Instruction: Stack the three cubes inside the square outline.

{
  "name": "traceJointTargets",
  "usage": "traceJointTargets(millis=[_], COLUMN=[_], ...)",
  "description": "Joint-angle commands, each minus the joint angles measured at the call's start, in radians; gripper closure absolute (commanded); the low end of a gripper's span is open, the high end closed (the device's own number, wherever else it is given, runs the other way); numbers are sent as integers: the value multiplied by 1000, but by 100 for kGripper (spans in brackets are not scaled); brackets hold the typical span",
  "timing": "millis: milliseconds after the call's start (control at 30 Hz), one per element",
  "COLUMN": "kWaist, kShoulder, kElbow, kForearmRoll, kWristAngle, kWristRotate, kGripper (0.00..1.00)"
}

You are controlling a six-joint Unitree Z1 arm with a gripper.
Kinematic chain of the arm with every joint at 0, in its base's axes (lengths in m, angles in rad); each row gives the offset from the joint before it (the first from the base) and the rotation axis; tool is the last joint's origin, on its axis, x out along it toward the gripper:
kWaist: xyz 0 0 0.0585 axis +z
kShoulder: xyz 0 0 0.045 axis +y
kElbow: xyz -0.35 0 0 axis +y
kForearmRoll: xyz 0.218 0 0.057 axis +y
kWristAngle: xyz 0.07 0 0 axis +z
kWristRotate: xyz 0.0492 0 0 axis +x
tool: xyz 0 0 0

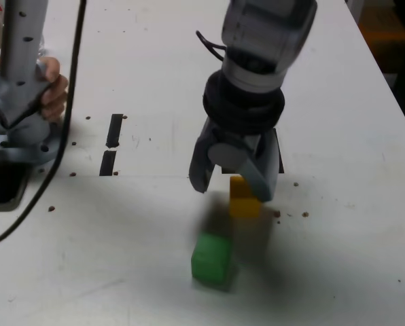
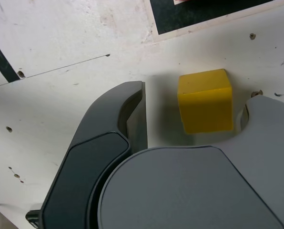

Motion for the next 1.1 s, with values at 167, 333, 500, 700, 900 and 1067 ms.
traceJointTargets(millis=[167,333,500,700,900,1067], kWaist=[2,3,11,17,17,17], kShoulder=[38,53,65,71,73,69], kElbow=[-14,-22,-17,-12,-31,-34], kForearmRoll=[-5,-5,-3,-2,-8,-5], kWristAngle=[-8,-9,-17,-15,3,11], kWristRotate=[-1,0,3,5,4,4], kGripper=[24,24,27,51,72,74])
